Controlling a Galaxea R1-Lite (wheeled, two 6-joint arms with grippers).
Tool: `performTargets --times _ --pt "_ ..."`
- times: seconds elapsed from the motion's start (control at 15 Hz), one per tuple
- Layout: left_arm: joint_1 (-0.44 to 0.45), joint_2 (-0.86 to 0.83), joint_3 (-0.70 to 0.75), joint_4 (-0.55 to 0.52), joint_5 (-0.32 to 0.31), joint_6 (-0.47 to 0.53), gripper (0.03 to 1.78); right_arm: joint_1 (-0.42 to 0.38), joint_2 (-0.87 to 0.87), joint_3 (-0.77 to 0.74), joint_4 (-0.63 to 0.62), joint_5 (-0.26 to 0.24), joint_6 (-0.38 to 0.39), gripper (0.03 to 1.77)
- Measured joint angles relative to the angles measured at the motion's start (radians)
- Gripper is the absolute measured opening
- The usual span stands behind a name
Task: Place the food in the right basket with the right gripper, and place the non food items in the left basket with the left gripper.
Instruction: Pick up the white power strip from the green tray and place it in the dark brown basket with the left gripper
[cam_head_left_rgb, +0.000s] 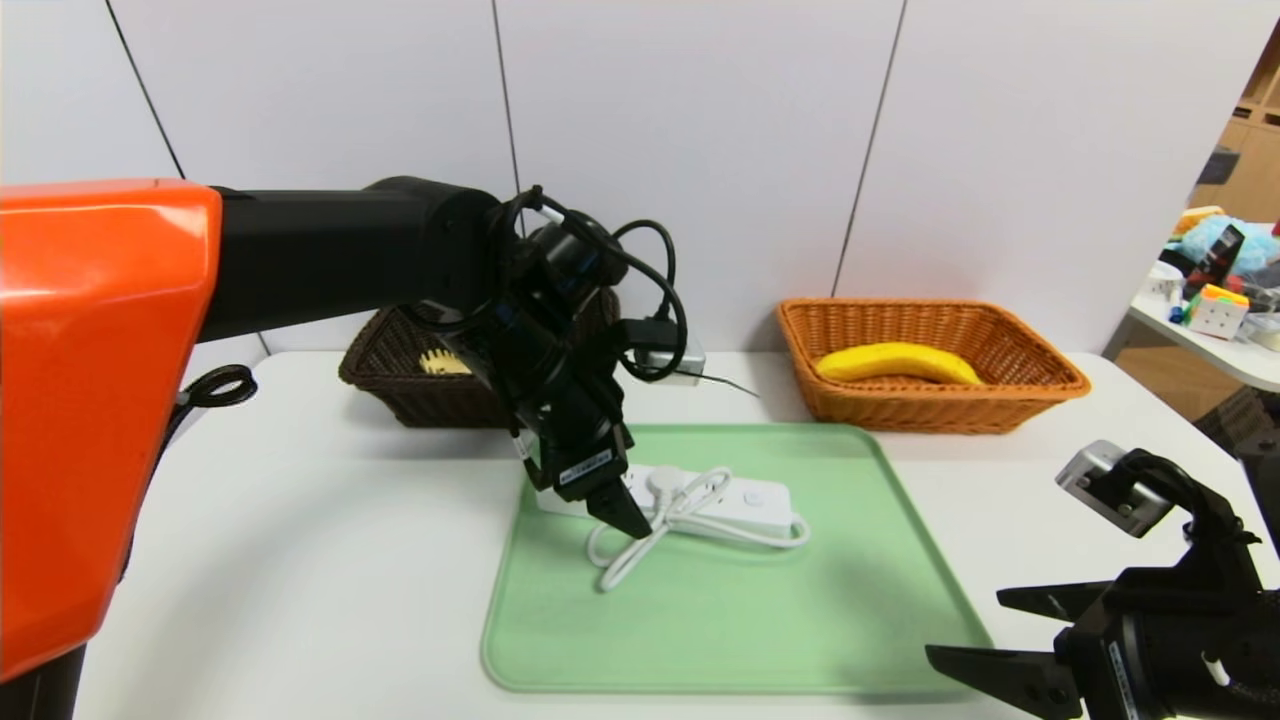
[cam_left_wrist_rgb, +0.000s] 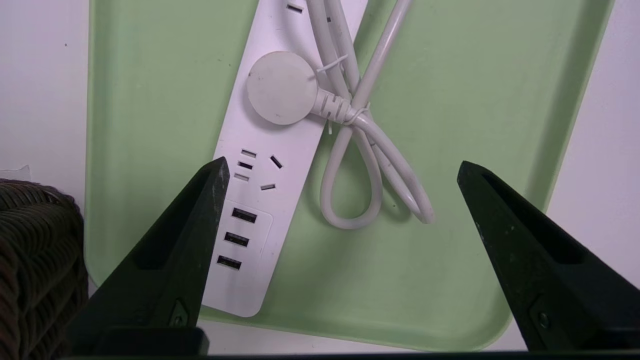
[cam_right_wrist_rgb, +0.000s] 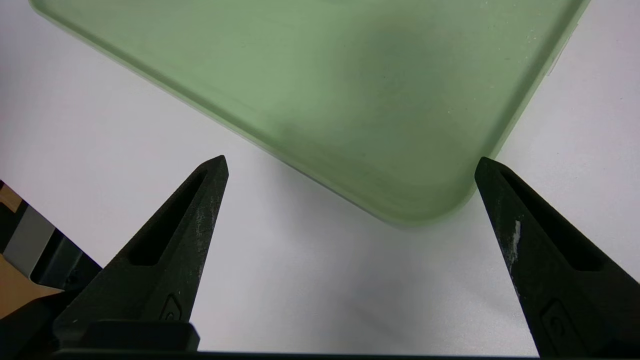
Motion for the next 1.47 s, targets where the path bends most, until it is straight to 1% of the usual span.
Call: performTargets --times 0.4,0.6,0.87,1.0,1.27,1.47 --pt "-0.028 0.031 0.001 -0.010 0.001 0.006 1.67 -0.002 -0.004 0.005 0.000 -0.001 0.000 1.70" --pt "-0.032 0.044 0.002 -0.041 0.001 0.012 1.67 -0.003 -0.008 0.007 0.001 -0.001 0.000 1.70" --pt "-0.029 0.050 0.000 -0.063 0.001 0.037 1.69 -0.005 -0.013 0.007 0.001 -0.002 0.000 1.70" --pt "-0.026 0.052 0.000 -0.064 0.003 0.066 1.69 -0.006 -0.015 0.007 0.001 -0.003 0.000 1.70" --pt "-0.014 0.055 0.003 -0.063 0.031 0.093 1.69 -0.010 -0.020 0.007 0.001 -0.002 0.000 1.70" --pt "-0.009 0.059 0.003 -0.061 0.032 0.097 1.69 -0.011 -0.023 0.007 0.001 -0.001 0.000 1.70"
